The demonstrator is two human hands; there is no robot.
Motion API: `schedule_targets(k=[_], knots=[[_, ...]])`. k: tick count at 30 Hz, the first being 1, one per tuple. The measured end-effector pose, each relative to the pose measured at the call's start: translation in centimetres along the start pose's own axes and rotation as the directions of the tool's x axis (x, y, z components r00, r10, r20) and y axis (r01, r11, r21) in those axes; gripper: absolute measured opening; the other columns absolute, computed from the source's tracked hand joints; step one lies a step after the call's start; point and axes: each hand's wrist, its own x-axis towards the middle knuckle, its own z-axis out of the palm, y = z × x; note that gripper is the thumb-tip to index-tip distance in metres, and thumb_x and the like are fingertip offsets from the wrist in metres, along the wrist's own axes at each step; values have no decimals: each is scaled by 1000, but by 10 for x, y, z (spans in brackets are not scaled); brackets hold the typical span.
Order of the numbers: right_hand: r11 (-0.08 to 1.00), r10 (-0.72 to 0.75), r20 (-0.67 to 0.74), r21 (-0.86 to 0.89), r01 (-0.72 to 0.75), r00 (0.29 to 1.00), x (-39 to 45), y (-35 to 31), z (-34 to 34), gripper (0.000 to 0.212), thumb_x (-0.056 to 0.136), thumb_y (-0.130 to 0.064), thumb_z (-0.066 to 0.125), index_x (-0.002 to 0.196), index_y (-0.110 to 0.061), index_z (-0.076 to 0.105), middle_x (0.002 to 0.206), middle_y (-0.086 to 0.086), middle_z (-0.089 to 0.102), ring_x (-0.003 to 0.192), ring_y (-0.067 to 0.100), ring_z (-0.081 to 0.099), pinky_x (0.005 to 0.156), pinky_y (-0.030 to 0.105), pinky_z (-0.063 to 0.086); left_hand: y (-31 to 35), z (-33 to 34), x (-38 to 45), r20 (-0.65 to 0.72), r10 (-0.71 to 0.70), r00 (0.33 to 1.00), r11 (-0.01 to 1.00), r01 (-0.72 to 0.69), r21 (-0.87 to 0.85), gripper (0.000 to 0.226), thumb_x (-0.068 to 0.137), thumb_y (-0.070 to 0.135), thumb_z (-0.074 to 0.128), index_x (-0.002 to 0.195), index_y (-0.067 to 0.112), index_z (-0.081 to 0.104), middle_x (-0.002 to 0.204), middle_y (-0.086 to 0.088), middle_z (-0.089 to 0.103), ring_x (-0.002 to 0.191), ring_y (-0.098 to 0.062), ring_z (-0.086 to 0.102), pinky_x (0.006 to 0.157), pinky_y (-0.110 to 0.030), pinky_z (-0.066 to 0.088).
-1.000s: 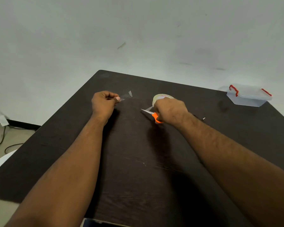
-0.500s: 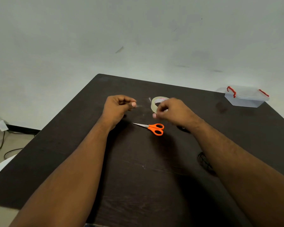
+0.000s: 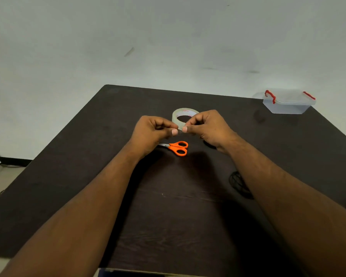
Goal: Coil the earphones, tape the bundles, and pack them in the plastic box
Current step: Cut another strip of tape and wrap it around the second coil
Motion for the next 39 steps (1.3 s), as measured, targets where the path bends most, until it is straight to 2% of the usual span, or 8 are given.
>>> schedule_targets(k=[3, 12, 17, 20, 22, 26, 32, 39], knots=[[998, -36, -149, -52, 28, 988, -10, 8, -24, 10, 79, -15, 77, 72, -17, 71, 66, -8, 66, 56, -3, 55, 58, 16, 43, 0, 7, -3, 2, -14, 1000, 999, 14, 50, 14, 79, 2, 75, 92, 7, 74, 78, 0, 72, 66, -1, 66, 64, -12, 49], [917, 165, -423, 398, 19, 891, -69, 73, -98, 9, 83, -8, 71, 75, -10, 69, 64, -2, 66, 60, 6, 56, 57, 20, 46, 23, 67, -25, 90, 71, 993, 986, -83, 148, 6, 84, 14, 73, 87, 17, 76, 69, 13, 71, 64, 1, 63, 64, -16, 48], [841, 246, -467, 538, 52, 849, -79, 89, -105, 6, 82, -13, 74, 79, -10, 69, 81, 13, 65, 63, 11, 57, 57, 24, 46, 52, 112, -35, 211, 192, 958, 964, -224, 141, 27, 85, 15, 72, 112, 15, 70, 107, 4, 69, 93, 5, 61, 80, -13, 44], [831, 249, -452, 555, 51, 857, -81, 95, -109, 5, 81, -14, 74, 79, -11, 70, 79, 10, 66, 64, 12, 57, 57, 24, 47, 60, 125, -37, 558, 310, 770, 762, -552, 339, 60, 81, 49, 69, 137, 34, 50, 151, 6, 36, 134, -10, 37, 107, -30, 35], [826, 246, -444, 562, 53, 861, -83, 98, -110, 6, 81, -12, 74, 79, -9, 69, 76, 9, 66, 62, 11, 57, 56, 24, 46, 64, 132, -35, 726, 209, 655, 552, -692, 465, 76, 76, 66, 62, 144, 45, 33, 159, 15, 16, 145, -19, 18, 112, -47, 23], [840, 240, -449, 541, 48, 861, -82, 100, -109, 6, 81, -10, 73, 78, -7, 69, 79, 13, 67, 59, 10, 56, 54, 23, 47, 63, 137, -32, 778, 63, 625, 302, -755, 582, 69, 79, 64, 58, 142, 44, 37, 154, 24, 25, 147, -15, 6, 112, -48, 10], [863, 218, -442, 504, 40, 870, -79, 103, -106, 6, 82, -9, 73, 77, -8, 69, 75, 10, 67, 57, 9, 57, 54, 21, 47, 44, 129, -38, 797, 251, 550, 236, -833, 501, 43, 83, 58, 44, 108, 36, 70, 129, 19, 60, 135, -22, 40, 104, -60, 28], [871, 208, -433, 489, 34, 877, -79, 103, -105, 6, 81, -9, 74, 76, -10, 70, 68, 2, 66, 55, 6, 57, 54, 20, 48, 41, 132, -37, 820, 339, 461, 171, -887, 428, 17, 85, 43, 63, 98, 37, 72, 130, 19, 59, 134, -21, 34, 101, -59, 29]])
